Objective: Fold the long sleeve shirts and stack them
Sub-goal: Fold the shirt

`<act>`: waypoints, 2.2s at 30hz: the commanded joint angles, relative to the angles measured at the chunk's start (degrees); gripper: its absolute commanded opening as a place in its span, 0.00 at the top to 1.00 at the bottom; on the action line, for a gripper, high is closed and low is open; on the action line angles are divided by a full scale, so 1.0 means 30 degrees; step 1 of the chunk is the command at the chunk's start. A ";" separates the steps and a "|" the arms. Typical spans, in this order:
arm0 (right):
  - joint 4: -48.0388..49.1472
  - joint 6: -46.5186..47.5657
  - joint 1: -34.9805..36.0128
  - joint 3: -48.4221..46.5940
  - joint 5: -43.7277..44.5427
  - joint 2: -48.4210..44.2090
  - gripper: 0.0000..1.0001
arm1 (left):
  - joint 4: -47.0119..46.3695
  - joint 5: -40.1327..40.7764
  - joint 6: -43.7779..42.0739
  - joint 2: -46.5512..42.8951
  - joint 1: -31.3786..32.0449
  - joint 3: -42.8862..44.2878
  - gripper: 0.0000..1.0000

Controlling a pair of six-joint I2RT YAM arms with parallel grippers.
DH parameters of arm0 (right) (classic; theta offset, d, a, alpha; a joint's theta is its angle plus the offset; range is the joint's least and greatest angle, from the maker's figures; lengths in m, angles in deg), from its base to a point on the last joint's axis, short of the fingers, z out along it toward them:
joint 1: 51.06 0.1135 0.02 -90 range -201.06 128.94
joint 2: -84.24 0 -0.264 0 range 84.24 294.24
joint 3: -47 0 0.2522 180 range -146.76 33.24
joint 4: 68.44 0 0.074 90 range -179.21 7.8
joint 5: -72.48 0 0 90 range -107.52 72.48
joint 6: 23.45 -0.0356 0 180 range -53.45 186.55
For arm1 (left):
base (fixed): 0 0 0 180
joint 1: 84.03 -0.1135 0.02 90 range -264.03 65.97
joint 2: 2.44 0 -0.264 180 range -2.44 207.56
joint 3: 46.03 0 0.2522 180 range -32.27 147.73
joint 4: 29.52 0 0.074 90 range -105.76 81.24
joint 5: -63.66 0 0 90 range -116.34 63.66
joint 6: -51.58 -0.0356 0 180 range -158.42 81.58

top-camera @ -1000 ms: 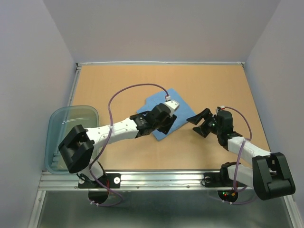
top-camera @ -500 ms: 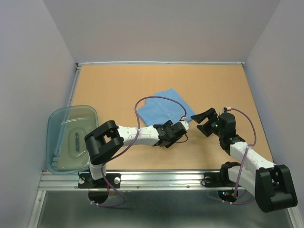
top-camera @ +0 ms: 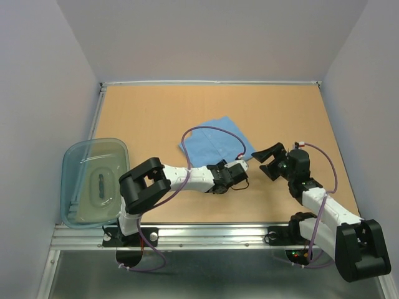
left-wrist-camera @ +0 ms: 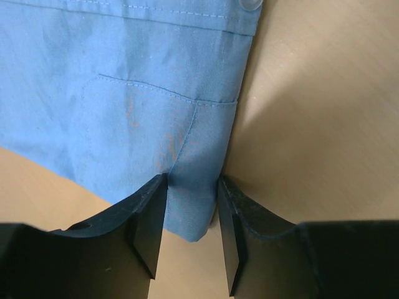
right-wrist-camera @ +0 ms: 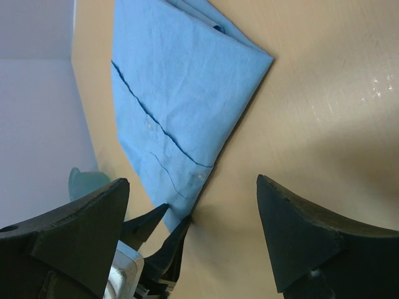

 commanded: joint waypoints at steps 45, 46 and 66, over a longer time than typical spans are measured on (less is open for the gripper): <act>-0.6245 1.2192 0.0093 -1.1305 -0.0884 1.2938 0.50 | 0.0928 -0.7698 0.7509 0.1203 -1.0203 0.4149 0.42; -0.6216 1.2222 0.0122 -1.1188 -0.0943 1.3057 0.52 | 0.0928 -0.7669 0.7450 0.1292 -1.0349 0.4149 0.42; -0.1997 0.3701 0.9263 -0.7876 -0.1707 0.9753 0.76 | 0.0869 -0.4007 0.2588 0.3727 -1.1698 0.8952 0.42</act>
